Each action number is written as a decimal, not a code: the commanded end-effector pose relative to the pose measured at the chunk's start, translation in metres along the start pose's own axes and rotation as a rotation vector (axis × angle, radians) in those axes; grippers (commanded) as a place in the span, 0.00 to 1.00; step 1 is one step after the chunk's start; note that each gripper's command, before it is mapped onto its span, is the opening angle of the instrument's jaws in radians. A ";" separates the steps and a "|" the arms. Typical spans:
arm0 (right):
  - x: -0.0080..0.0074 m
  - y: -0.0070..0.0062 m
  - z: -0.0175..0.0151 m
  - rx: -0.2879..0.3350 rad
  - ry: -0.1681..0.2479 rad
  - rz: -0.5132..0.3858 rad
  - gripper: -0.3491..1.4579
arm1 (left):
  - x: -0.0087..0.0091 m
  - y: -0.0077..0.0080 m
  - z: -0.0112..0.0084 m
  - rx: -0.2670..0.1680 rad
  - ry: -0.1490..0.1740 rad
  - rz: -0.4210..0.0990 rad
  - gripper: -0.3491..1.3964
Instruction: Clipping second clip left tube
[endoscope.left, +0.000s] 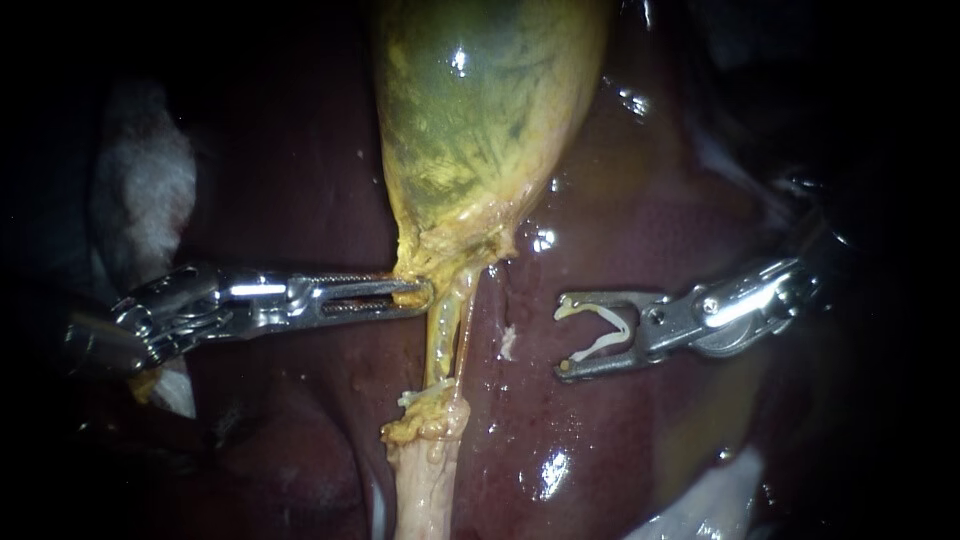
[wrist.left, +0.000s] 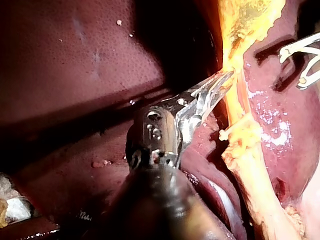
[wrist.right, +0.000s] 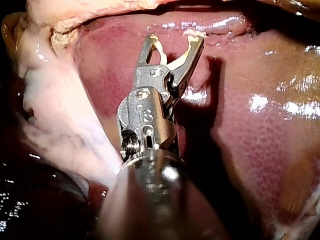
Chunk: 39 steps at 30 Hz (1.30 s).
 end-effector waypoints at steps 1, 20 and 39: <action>0.0000 0.0000 0.0001 -0.001 -0.001 0.000 0.52 | 0.0002 0.0002 -0.0005 -0.003 -0.002 -0.002 0.00; 0.0019 -0.0008 0.0016 -0.013 0.021 0.005 0.51 | 0.0047 0.0013 -0.0078 -0.003 -0.010 -0.029 0.00; 0.0102 -0.0038 0.0074 0.048 0.167 0.390 0.51 | 0.0048 0.0016 -0.0081 0.002 -0.009 -0.030 0.00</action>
